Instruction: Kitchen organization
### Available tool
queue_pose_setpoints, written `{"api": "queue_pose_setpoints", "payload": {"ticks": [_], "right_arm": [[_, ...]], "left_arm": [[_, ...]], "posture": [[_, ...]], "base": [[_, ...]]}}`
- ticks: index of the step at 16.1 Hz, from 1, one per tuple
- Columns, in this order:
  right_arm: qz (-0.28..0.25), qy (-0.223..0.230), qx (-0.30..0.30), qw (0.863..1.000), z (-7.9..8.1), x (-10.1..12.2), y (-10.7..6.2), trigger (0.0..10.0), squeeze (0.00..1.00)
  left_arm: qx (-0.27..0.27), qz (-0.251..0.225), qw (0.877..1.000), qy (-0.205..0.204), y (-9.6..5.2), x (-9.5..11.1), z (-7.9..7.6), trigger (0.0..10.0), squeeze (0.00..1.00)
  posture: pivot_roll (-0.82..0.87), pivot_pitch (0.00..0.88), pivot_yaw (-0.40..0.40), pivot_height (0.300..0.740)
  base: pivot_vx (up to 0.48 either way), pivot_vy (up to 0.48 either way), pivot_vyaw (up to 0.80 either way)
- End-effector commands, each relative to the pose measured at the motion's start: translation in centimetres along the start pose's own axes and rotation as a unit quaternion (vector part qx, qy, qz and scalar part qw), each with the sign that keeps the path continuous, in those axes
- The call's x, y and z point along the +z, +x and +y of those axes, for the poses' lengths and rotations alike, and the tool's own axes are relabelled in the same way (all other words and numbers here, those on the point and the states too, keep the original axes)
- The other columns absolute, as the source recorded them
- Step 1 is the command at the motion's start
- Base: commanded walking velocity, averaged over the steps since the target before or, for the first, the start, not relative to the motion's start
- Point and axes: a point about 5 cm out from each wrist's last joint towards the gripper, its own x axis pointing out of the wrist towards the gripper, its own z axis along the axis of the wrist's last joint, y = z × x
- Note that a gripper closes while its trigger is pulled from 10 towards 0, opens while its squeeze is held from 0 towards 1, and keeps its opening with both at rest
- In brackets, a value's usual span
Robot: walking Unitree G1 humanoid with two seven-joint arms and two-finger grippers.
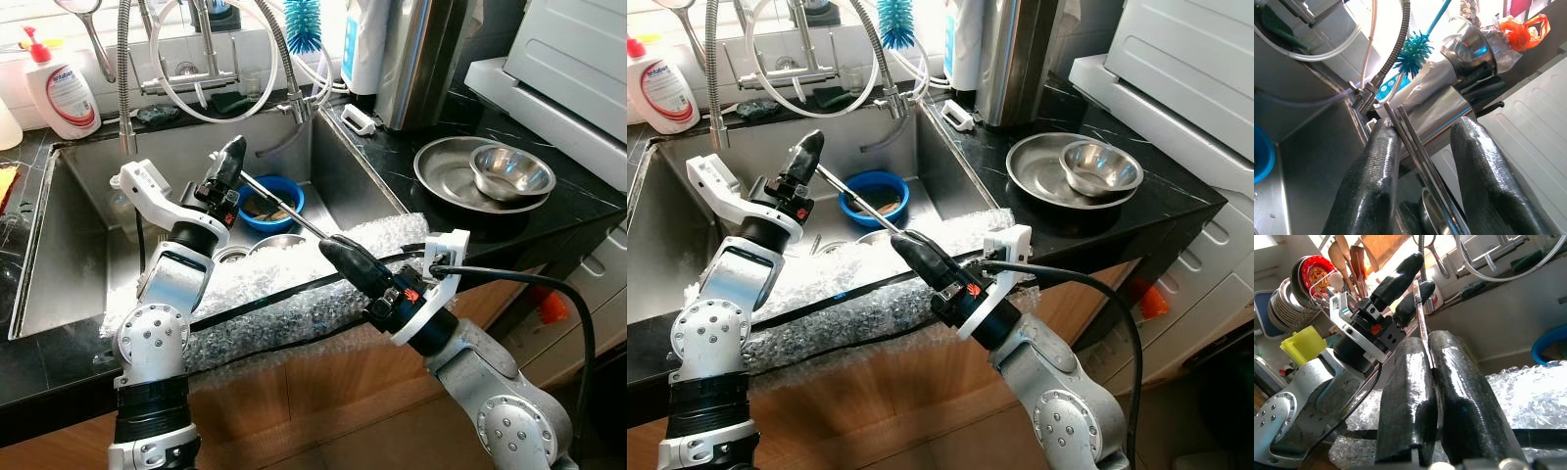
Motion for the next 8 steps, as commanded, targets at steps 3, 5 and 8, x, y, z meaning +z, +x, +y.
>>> {"api": "queue_pose_setpoints", "payload": {"ticks": [3, 5, 8], "right_arm": [[-0.003, -0.005, 0.015, 1.000, 0.46, 0.33, 0.15, 10.0, 0.00], [-0.001, -0.007, 0.014, 1.000, 0.42, 0.29, 0.17, 10.0, 0.00], [-0.001, -0.008, 0.014, 1.000, 0.47, 0.27, 0.19, 10.0, 0.00]], "left_arm": [[-0.017, 0.004, 1.000, 0.005, 0.01, 0.11, -0.64, 0.0, 0.00], [-0.018, 0.005, 1.000, 0.003, 0.03, 0.09, -0.68, 0.0, 0.00], [-0.018, 0.003, 1.000, -0.005, 0.04, 0.17, -0.66, 0.0, 0.00]], "posture": [[-0.11, 0.063, -0.004, 0.740], [-0.11, 0.063, -0.004, 0.740], [-0.11, 0.062, -0.004, 0.740]], "base": [[0.000, 0.000, 0.00], [0.000, 0.000, 0.00], [0.000, 0.000, 0.00]]}}
